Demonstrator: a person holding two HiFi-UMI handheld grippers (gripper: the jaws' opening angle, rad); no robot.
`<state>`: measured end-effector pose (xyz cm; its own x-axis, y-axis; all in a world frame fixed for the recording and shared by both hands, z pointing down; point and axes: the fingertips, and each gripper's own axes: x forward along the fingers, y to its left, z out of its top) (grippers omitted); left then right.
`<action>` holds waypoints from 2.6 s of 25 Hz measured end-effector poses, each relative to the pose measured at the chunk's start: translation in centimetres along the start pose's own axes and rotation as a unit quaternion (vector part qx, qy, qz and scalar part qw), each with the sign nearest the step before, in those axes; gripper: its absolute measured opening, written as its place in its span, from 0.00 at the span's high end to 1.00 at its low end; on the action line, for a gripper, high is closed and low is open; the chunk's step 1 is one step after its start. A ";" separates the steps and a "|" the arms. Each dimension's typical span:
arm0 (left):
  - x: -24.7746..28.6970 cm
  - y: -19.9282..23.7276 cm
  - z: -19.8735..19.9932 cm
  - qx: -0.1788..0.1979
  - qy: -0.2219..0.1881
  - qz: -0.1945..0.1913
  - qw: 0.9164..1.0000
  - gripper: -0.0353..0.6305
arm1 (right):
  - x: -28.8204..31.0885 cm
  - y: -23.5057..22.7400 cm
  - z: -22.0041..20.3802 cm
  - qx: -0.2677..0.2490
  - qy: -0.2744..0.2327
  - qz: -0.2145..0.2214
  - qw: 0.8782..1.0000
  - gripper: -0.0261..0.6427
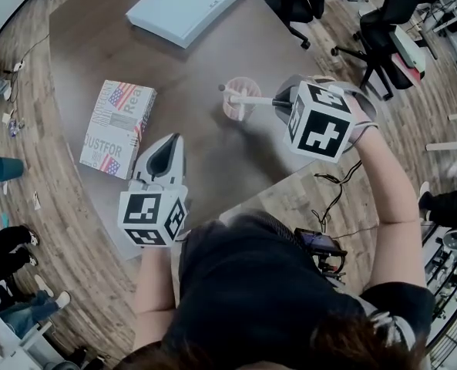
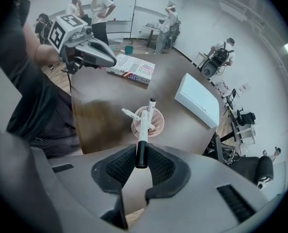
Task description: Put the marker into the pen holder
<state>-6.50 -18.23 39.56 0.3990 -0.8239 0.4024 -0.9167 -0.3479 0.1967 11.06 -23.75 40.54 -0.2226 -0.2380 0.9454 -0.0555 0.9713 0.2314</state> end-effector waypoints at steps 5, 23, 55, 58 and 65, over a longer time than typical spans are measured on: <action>-0.3 0.3 -0.4 -0.002 0.001 0.004 1.000 0.91 | 0.7 -0.4 0.9 -0.054 0.035 -0.008 0.998 0.83; -0.9 0.4 -1.1 -0.008 0.003 0.005 1.000 0.91 | 1.2 -0.9 4.6 -0.089 -0.024 -0.042 0.995 0.81; -5.8 4.8 0.3 -0.039 -0.042 0.047 0.997 0.91 | -4.9 -0.4 5.7 0.218 -0.295 -0.200 0.909 0.93; -6.9 5.5 0.5 -0.041 -0.049 0.055 0.996 0.91 | -5.3 0.5 5.8 0.245 -0.312 -0.204 0.895 0.93; -9.6 7.2 0.2 -0.044 -0.059 0.071 0.995 0.91 | -6.0 1.6 7.1 0.308 -0.367 -0.207 0.853 0.93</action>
<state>-16.96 -12.95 36.96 0.2554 -0.9107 0.3247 -0.9562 -0.1883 0.2241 5.39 -20.74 33.60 -0.5979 -0.7158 0.3609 -0.7270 0.6738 0.1320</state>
